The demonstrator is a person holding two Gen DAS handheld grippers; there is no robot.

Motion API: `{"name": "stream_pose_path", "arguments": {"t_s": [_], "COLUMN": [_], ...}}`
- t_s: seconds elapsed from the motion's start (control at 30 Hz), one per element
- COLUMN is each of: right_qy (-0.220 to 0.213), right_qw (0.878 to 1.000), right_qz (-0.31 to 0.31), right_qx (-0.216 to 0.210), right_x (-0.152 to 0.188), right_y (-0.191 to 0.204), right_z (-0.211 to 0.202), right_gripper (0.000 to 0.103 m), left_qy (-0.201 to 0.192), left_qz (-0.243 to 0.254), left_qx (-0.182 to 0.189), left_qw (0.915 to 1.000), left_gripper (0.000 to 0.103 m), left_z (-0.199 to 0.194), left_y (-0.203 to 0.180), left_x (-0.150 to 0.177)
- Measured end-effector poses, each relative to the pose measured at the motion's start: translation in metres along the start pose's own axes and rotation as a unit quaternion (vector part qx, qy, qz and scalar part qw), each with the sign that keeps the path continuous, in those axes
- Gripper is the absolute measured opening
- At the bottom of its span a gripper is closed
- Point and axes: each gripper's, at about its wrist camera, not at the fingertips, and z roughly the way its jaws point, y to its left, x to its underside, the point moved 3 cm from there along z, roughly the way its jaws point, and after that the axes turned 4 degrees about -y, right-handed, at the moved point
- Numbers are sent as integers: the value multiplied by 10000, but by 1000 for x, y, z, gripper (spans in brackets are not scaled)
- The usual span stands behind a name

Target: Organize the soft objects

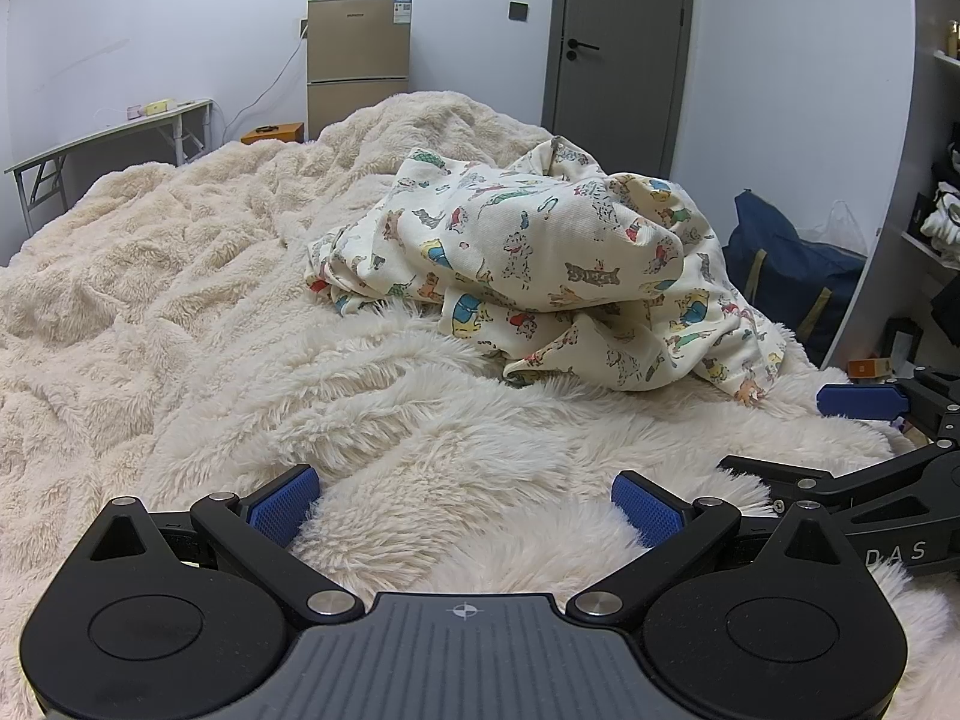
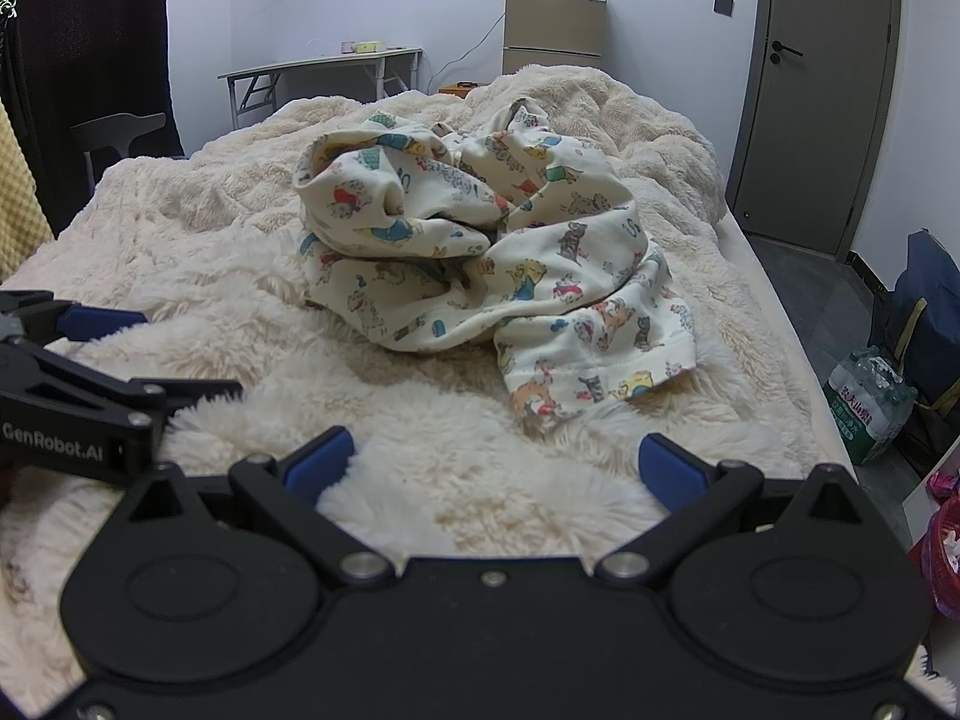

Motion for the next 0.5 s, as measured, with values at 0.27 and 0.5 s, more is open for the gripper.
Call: {"name": "stream_pose_path", "arguments": {"t_s": [0.27,0.5], "right_qy": [6,12], "right_qw": [10000,10000], "right_qz": [4,2], "right_qx": [-3,-7], "right_x": [0,0], "right_y": [0,0], "right_z": [0,0], "right_gripper": [103,103], "left_qy": [2,10], "left_qz": [-4,-5], "left_qx": [7,21], "left_qw": [10000,10000], "left_gripper": [103,103], "left_z": [0,0], "left_y": [0,1], "left_x": [0,-1]}}
